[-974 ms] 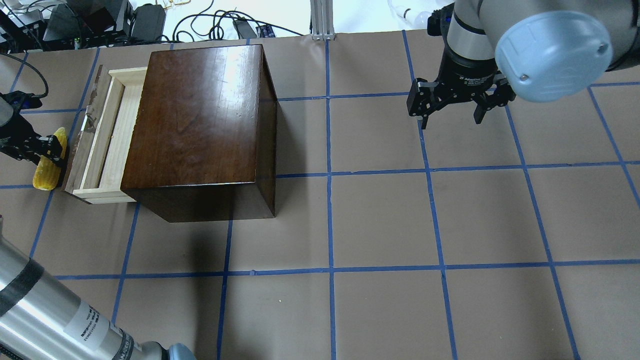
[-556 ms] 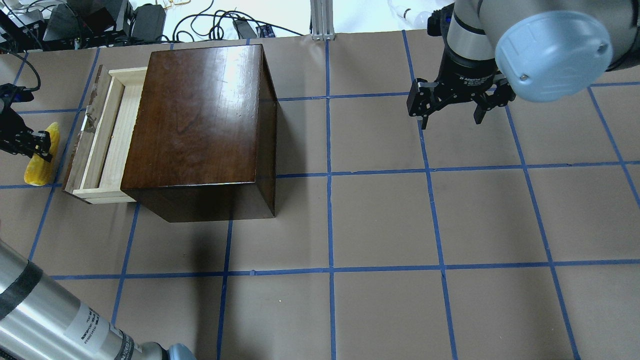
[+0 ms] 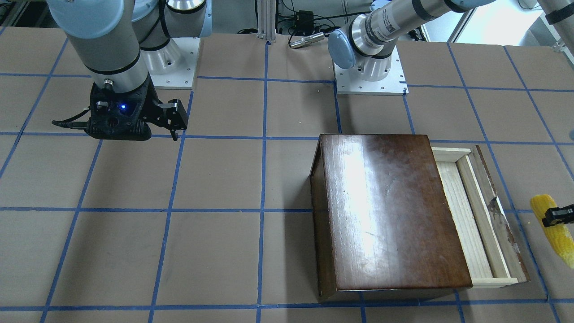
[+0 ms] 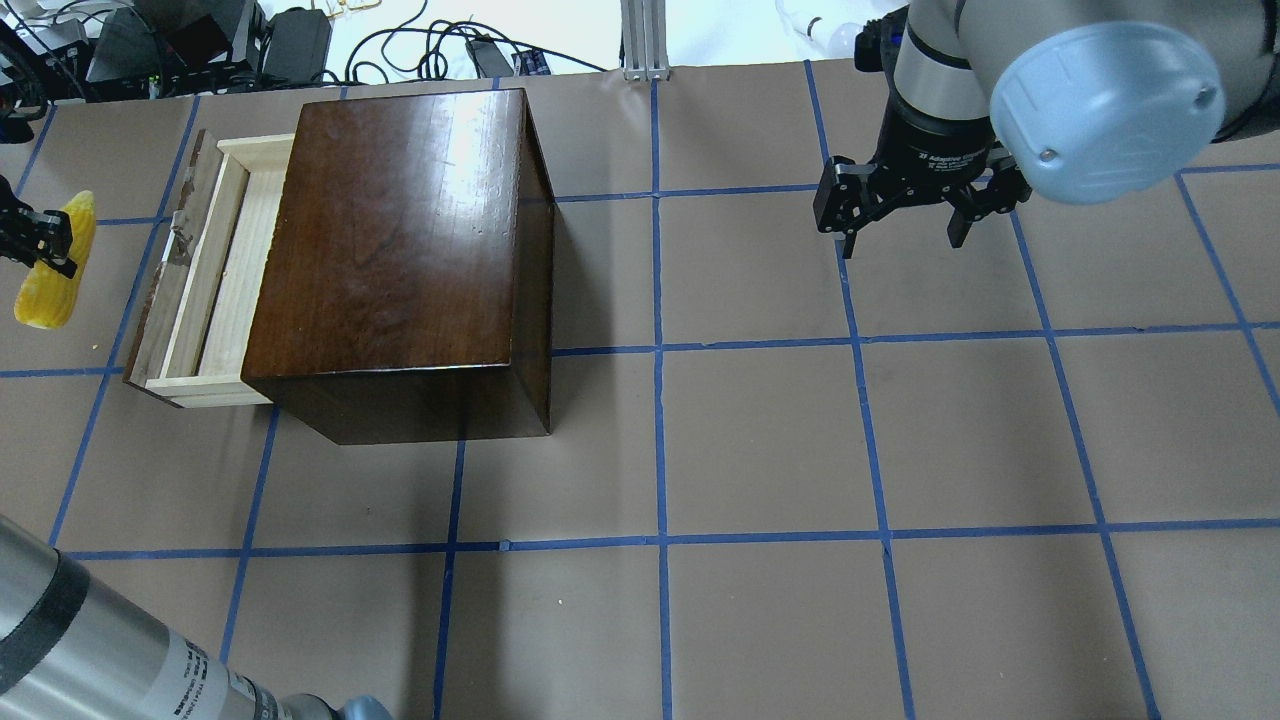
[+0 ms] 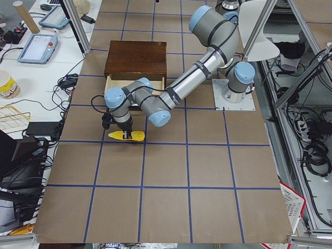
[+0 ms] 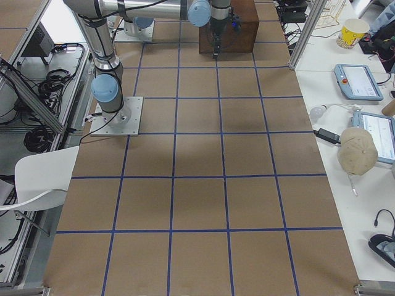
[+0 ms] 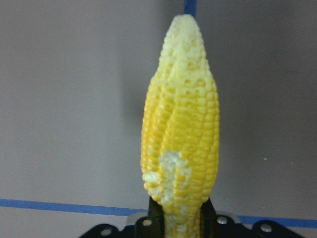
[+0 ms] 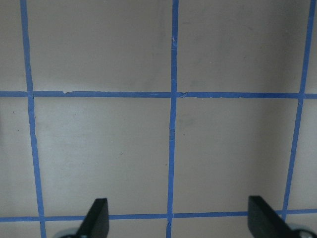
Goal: Open drawer and put corn inside
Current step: 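Close the left gripper on the corn and lift it, then carry the corn over the open drawer with the left gripper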
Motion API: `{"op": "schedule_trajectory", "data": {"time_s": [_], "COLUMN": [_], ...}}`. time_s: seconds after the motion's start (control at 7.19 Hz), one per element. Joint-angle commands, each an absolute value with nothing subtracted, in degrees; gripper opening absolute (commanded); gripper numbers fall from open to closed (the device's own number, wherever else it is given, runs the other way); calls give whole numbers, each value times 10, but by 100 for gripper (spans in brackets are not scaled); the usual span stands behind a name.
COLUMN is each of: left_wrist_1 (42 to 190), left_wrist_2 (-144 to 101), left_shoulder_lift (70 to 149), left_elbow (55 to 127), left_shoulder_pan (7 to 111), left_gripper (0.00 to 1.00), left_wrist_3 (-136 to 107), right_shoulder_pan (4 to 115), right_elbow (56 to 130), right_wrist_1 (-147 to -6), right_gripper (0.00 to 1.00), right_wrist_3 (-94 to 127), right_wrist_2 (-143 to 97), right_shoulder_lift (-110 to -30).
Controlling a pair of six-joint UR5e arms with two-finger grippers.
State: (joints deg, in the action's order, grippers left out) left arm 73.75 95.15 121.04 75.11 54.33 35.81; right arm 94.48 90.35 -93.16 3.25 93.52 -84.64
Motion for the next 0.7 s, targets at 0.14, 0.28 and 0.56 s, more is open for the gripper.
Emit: {"op": "schedule_trajectory", "data": {"time_s": [0.14, 0.28, 0.56], "left_wrist_1": [890, 902, 918], "left_wrist_2": [940, 940, 911], "left_shoulder_lift": [1146, 1130, 1119], "left_elbow": [683, 683, 690], "left_shoulder_pan": [589, 614, 657], "left_gripper": [22, 25, 25], "left_wrist_3": [352, 338, 269], "right_shoulder_pan": [945, 945, 945], "right_elbow": [904, 904, 904], "right_wrist_1": [-931, -931, -931], "right_gripper": [100, 100, 100], "right_wrist_3": [33, 33, 33], "right_wrist_2": [934, 934, 934], "right_shoulder_lift": [-846, -846, -846]}}
